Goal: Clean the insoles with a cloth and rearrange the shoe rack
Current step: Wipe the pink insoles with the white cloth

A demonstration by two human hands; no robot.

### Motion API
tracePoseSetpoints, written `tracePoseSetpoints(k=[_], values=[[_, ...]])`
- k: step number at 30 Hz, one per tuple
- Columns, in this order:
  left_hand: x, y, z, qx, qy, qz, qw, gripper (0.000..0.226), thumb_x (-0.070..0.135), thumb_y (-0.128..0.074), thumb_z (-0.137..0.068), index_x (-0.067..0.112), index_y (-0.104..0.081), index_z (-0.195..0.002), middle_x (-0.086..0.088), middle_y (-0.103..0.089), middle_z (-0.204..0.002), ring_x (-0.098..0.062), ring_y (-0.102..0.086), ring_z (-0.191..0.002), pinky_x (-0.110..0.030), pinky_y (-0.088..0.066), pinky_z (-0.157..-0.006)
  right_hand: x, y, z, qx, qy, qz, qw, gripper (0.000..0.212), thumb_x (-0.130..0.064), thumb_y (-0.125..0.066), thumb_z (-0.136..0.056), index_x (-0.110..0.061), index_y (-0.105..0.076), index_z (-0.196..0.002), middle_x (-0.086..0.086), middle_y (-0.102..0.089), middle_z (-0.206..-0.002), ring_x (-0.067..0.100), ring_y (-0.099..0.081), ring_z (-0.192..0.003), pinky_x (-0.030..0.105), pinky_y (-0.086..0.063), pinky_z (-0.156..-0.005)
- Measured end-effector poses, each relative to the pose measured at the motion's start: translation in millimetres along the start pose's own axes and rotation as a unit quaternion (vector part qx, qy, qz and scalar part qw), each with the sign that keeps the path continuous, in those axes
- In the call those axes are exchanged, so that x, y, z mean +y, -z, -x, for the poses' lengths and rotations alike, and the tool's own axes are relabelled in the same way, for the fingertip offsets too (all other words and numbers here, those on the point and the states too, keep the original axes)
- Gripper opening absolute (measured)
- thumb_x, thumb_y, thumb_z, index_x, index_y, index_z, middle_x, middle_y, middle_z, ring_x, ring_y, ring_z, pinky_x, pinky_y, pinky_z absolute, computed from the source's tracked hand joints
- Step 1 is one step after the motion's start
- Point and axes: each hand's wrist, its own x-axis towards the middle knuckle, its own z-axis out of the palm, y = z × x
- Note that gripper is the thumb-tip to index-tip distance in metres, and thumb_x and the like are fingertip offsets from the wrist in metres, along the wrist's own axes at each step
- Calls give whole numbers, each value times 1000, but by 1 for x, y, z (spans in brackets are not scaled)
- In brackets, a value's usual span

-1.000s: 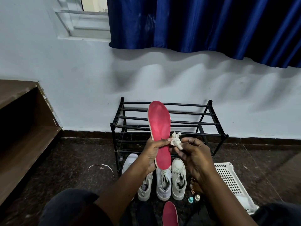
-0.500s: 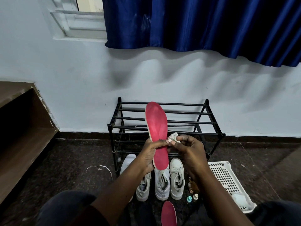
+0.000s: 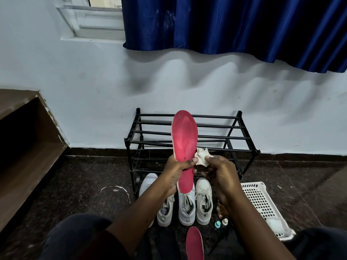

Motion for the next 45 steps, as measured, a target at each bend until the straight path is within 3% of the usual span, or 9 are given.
tracePoseSetpoints(k=[17, 21, 24, 27, 29, 31, 35, 41, 45], values=[[-2, 0, -3, -16, 51, 70, 996, 25, -9, -61, -70, -1, -63, -93, -12, -64, -68, -19, -57, -48, -23, -50, -49, -9, -9, 1, 31, -33, -170, 984, 16, 17, -53, -81, 2, -53, -86, 18, -64, -80, 24, -68, -61, 33, -57, -50], [0, -1, -1, -48, 104, 149, 982, 23, 7, -61, -74, 0, -63, -96, -10, -63, -74, -17, -59, -56, -24, -51, -52, -10, -8, 7, 117, 125, -48, 984, 23, 11, -59, -81, -11, -53, -81, 5, -63, -72, 14, -62, -56, 18, -48, -46], [3, 2, -3, -83, 103, 232, 964, 38, 34, -50, -87, 3, -65, -104, -12, -65, -87, -22, -63, -70, -31, -52, -65, -2, -7, 11, 131, 425, 330, 833, 27, 2, -60, -78, -21, -64, -94, -3, -70, -80, 7, -61, -65, 17, -46, -57], [2, 4, -3, -97, 121, 263, 952, 62, 50, -35, -95, 2, -73, -93, -14, -68, -91, -26, -68, -80, -37, -53, -80, 20, -13, 11, 22, 499, 517, 695, 29, -12, -56, -75, -11, -67, -102, 11, -71, -88, 21, -67, -72, 26, -49, -58], [-1, 5, -4, -101, 119, 291, 944, 65, 52, -31, -96, 0, -71, -98, -12, -67, -92, -25, -67, -84, -44, -44, -93, 37, -17, 18, -45, 470, 534, 701, 34, -6, -58, -69, -9, -66, -102, 11, -70, -93, 24, -69, -79, 27, -53, -56], [-3, 9, -5, -96, 118, 309, 939, 60, 52, -32, -95, 3, -63, -107, -9, -65, -93, -23, -66, -86, -50, -36, -101, 49, -14, 25, -78, 462, 532, 706, 36, -6, -53, -72, -9, -66, -106, 9, -70, -104, 20, -66, -95, 24, -50, -77], [-5, 14, -6, -125, 117, 349, 921, 55, 51, -35, -94, 4, -59, -111, -9, -62, -96, -23, -66, -86, -56, -42, -94, 57, -4, 36, -117, 474, 526, 696, 44, -14, -43, -76, -8, -65, -113, 8, -66, -115, 17, -58, -112, 20, -34, -102], [-3, 14, -5, -136, 95, 337, 927, 62, 51, -34, -94, 4, -52, -130, -10, -60, -126, -31, -61, -111, -48, -46, -94, 50, -7, 24, -115, 536, 581, 601, 40, -15, -44, -77, -6, -68, -107, 10, -69, -108, 19, -64, -103, 31, -45, -94], [-2, 14, -4, -215, 100, 286, 928, 74, 45, -69, -77, 7, -48, -137, -15, -50, -138, -31, -52, -124, -45, -37, -105, 39, -20, 0, -63, 506, 626, 590, 38, -5, -65, -69, -6, -68, -107, 12, -69, -105, 26, -67, -97, 35, -54, -78]])
